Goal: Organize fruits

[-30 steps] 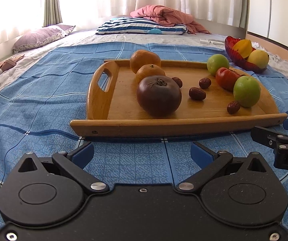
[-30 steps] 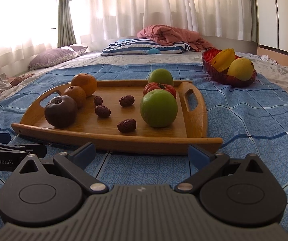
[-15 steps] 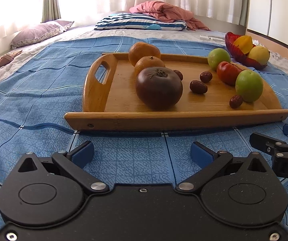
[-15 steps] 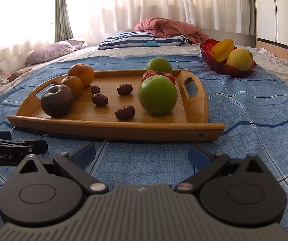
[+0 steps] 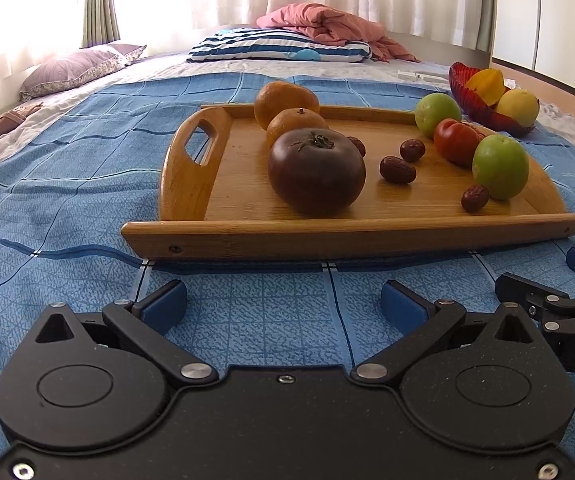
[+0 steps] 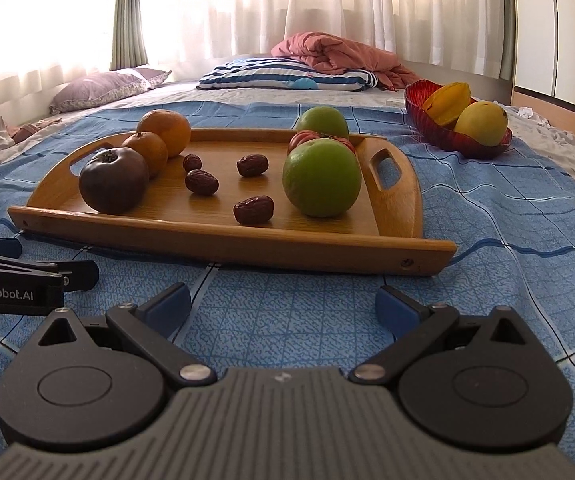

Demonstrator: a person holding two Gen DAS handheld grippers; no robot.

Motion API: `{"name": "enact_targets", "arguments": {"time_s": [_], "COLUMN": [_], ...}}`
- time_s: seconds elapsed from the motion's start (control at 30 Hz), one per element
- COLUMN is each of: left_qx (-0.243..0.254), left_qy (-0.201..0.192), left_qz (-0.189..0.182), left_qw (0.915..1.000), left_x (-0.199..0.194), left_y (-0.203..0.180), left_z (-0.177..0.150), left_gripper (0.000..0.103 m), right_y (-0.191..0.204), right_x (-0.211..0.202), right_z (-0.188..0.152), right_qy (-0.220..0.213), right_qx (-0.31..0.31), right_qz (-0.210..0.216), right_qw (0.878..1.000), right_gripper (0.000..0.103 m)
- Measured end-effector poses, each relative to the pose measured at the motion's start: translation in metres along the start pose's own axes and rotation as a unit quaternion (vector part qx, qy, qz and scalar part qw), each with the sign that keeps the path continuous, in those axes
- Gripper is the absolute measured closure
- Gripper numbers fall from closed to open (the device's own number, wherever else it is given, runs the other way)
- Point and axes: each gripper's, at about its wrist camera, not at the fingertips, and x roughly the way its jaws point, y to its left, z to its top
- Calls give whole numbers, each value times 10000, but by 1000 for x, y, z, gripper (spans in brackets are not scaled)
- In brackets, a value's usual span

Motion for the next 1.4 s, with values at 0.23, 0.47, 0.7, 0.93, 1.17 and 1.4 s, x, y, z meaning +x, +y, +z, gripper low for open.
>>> {"name": "enact_targets", "arguments": {"time_s": [0.23,0.47,0.7,0.93,1.17,1.4], "left_qx": [3,9,8,30,81,83], "left_qy": [-6,-13,-14,-36,-56,-61], "left_qz": [5,11,10,34,92,94], "left_qw": [10000,10000,10000,10000,9999,9999], "left_x": [0,-1,-1,-1,-2,-2], "left_y": [0,0,0,-1,-3,-3], "left_z": [0,-1,-1,-2,-2,-2], "left_gripper": [0,0,0,0,0,0], "right_y": [1,0,0,0,0,0], "right_x": [-1,-1,-1,-1,-1,-1], "right_z": [-1,-1,-1,-1,-1,-1], "right_qy": [2,10,12,11,11,10], "right_qx": [-16,-21,-25,-24,-25,-25], "right_qz": [-17,-11,-13,-13,-13,-13], "right_qw": [10000,10000,10000,10000,10000,10000], "right_gripper": [0,0,0,0,0,0]}}
